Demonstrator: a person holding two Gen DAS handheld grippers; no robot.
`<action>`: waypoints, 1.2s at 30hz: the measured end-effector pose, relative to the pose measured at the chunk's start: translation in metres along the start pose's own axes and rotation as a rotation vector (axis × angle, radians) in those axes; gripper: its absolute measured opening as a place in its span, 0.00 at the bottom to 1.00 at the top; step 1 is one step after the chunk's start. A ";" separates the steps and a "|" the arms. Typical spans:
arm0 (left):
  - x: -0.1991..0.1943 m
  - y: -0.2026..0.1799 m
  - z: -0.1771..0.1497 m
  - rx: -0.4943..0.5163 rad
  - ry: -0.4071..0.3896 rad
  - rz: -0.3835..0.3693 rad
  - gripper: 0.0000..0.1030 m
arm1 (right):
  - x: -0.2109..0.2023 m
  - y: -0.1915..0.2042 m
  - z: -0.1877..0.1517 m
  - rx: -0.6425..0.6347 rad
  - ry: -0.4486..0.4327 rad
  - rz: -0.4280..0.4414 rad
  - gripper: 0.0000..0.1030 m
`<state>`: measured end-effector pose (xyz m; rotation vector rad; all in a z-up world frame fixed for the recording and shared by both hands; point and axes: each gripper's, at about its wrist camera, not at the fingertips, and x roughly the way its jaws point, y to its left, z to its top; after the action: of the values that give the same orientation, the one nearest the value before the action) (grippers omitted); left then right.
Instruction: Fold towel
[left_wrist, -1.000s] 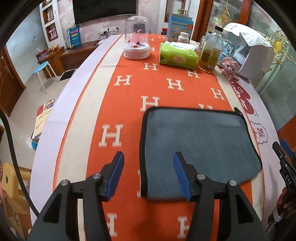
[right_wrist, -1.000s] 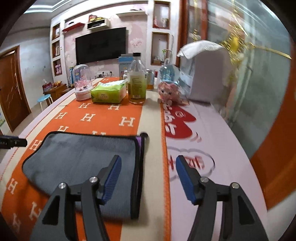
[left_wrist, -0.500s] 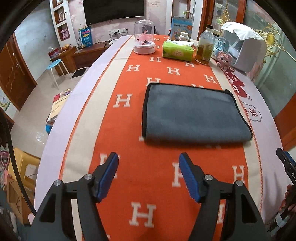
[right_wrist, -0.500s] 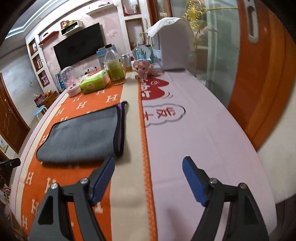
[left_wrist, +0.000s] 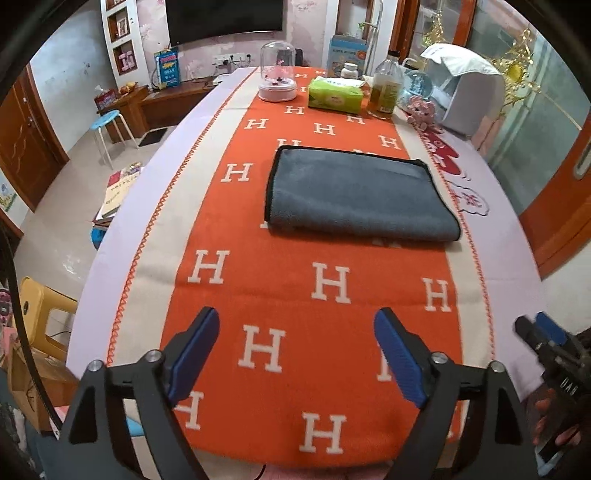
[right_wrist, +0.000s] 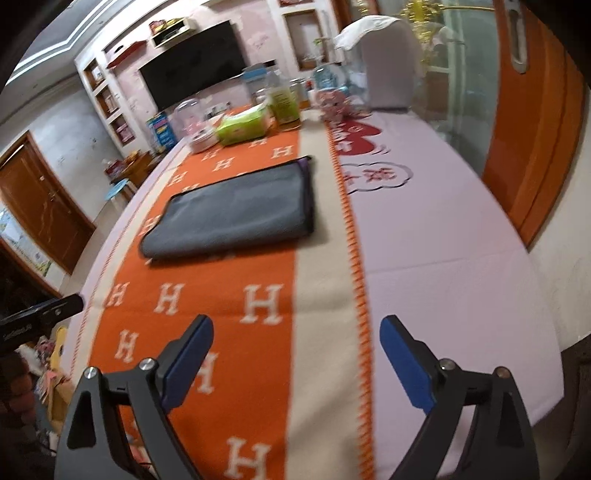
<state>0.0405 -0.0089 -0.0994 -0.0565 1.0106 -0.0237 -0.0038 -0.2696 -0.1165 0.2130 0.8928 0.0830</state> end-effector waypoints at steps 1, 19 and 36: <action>-0.004 0.000 0.000 0.004 -0.001 -0.008 0.86 | -0.003 0.006 -0.001 -0.009 0.009 0.009 0.89; -0.086 0.008 0.018 0.053 -0.062 0.016 0.99 | -0.082 0.098 0.020 -0.069 0.015 0.021 0.97; -0.116 0.004 0.001 0.070 -0.170 0.058 0.99 | -0.111 0.126 0.007 -0.049 -0.055 -0.043 1.00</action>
<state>-0.0206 0.0008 -0.0008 0.0346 0.8401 -0.0017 -0.0652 -0.1657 0.0000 0.1503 0.8393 0.0588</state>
